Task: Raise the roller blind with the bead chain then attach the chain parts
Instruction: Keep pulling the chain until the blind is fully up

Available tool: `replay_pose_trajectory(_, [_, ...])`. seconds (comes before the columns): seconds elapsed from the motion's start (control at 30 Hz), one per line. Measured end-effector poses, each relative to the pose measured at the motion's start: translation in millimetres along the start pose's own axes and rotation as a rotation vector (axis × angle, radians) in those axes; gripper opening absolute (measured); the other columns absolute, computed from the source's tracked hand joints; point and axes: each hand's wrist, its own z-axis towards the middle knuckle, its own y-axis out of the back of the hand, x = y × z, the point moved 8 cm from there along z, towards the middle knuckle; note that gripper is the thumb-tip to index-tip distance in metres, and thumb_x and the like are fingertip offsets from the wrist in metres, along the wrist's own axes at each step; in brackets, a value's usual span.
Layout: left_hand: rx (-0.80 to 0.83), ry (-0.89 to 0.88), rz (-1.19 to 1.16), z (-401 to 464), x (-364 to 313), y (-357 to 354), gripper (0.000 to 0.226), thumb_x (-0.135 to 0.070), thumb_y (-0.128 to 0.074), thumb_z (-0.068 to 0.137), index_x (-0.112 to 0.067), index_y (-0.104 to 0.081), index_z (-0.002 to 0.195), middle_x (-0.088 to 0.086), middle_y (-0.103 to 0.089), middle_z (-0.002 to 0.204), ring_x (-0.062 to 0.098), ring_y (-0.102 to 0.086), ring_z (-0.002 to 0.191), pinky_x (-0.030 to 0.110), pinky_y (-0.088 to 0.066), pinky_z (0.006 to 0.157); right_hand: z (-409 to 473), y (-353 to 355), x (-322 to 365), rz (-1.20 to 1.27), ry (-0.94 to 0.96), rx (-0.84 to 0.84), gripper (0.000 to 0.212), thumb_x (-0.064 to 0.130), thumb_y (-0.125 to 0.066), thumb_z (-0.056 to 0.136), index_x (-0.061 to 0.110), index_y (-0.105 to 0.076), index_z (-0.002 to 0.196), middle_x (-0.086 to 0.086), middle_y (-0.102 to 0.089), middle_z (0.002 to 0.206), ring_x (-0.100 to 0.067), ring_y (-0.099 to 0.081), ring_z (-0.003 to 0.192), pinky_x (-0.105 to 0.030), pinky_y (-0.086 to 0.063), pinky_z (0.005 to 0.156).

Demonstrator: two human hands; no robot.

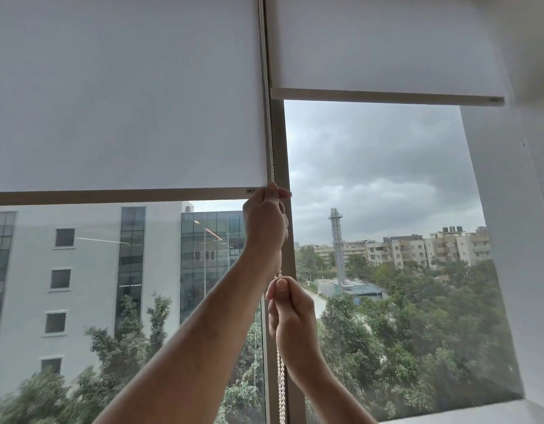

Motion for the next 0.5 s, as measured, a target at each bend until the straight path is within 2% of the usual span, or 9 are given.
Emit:
replay_pose_trajectory(0.07, [-0.013,-0.022,0.002,-3.9,4.7,-1.8,0.038,-0.023,-0.043,0.105,-0.014,-0.062,0.074,-0.005,-0.033,0.049,0.006,-0.027,0.035,0.022,-0.02,0.036,4.4,5.2,-9.4,0.128,-0.127,0.024,0.036,0.039,-0.048,0.096,0.026,-0.054,0.063,0.006,-0.039,0.052,-0.009,-0.03,0.043,-0.022,-0.027,0.04])
replay_pose_trajectory(0.13, [-0.017,-0.019,0.034,-11.2,14.4,1.5,0.037,-0.025,-0.042,0.105,-0.017,-0.062,0.074,-0.005,-0.034,0.049,0.009,-0.026,0.038,0.023,-0.02,0.038,13.1,11.5,-11.0,0.171,-0.214,0.043,0.045,0.053,-0.045,0.098,0.017,-0.057,0.072,-0.005,-0.049,0.058,-0.015,-0.041,0.045,-0.025,-0.038,0.042])
replay_pose_trajectory(0.17, [-0.017,-0.021,0.078,-16.2,20.5,4.0,0.037,-0.026,-0.043,0.104,-0.018,-0.062,0.074,-0.004,-0.035,0.05,0.01,-0.028,0.039,0.024,-0.021,0.04,19.8,14.0,-7.9,0.166,-0.234,0.052,0.051,0.057,-0.039,0.097,0.014,-0.063,0.082,-0.015,-0.059,0.067,-0.024,-0.054,0.053,-0.03,-0.049,0.05])
replay_pose_trajectory(0.2, [-0.014,-0.032,0.125,-21.5,26.9,6.7,0.037,-0.026,-0.043,0.104,-0.019,-0.062,0.074,-0.003,-0.037,0.051,0.011,-0.029,0.041,0.025,-0.023,0.041,28.3,16.4,-3.4,0.151,-0.241,0.058,0.056,0.059,-0.033,0.097,0.014,-0.068,0.095,-0.025,-0.067,0.083,-0.035,-0.066,0.07,-0.04,-0.057,0.063])
replay_pose_trajectory(0.23, [-0.006,-0.045,0.149,-26.9,33.2,9.1,0.036,-0.026,-0.043,0.104,-0.018,-0.062,0.074,-0.004,-0.04,0.051,0.01,-0.032,0.042,0.025,-0.025,0.041,37.8,18.7,2.8,0.125,-0.236,0.056,0.06,0.061,-0.028,0.097,0.019,-0.07,0.105,-0.026,-0.071,0.099,-0.04,-0.07,0.09,-0.047,-0.058,0.077])
replay_pose_trajectory(0.27, [0.001,-0.053,0.144,-31.6,38.8,11.2,0.036,-0.025,-0.043,0.104,-0.017,-0.061,0.073,-0.006,-0.043,0.049,0.007,-0.035,0.041,0.024,-0.029,0.039,47.9,21.2,10.1,0.09,-0.224,0.047,0.061,0.062,-0.025,0.096,0.023,-0.07,0.111,-0.02,-0.073,0.108,-0.036,-0.069,0.103,-0.044,-0.059,0.08])
replay_pose_trajectory(0.3, [0.013,-0.056,0.111,-35.8,43.0,13.1,0.038,-0.023,-0.042,0.104,-0.016,-0.06,0.072,-0.011,-0.046,0.047,0.003,-0.038,0.039,0.019,-0.031,0.039,57.9,23.0,17.9,0.054,-0.213,0.027,0.063,0.063,-0.024,0.096,0.023,-0.069,0.114,-0.014,-0.075,0.11,-0.03,-0.07,0.106,-0.038,-0.058,0.076])
replay_pose_trajectory(0.37, [0.025,-0.076,0.061,-39.9,47.5,18.5,0.042,-0.019,-0.041,0.105,-0.019,-0.061,0.067,-0.014,-0.051,0.044,-0.003,-0.042,0.038,0.014,-0.034,0.039,77.8,24.0,35.0,0.015,-0.189,-0.021,0.061,0.059,-0.027,0.099,0.017,-0.069,0.115,-0.01,-0.075,0.106,-0.024,-0.071,0.101,-0.03,-0.053,0.071])
replay_pose_trajectory(0.5, [-0.015,-0.1,0.085,-41.0,45.3,27.4,0.047,-0.016,-0.045,0.103,-0.027,-0.064,0.061,-0.014,-0.048,0.048,0.004,-0.036,0.045,0.025,-0.028,0.046,110.0,5.5,70.3,0.059,-0.146,0.022,0.044,0.045,-0.04,0.103,0.011,-0.067,0.105,-0.008,-0.072,0.091,-0.018,-0.069,0.082,-0.036,-0.053,0.077])
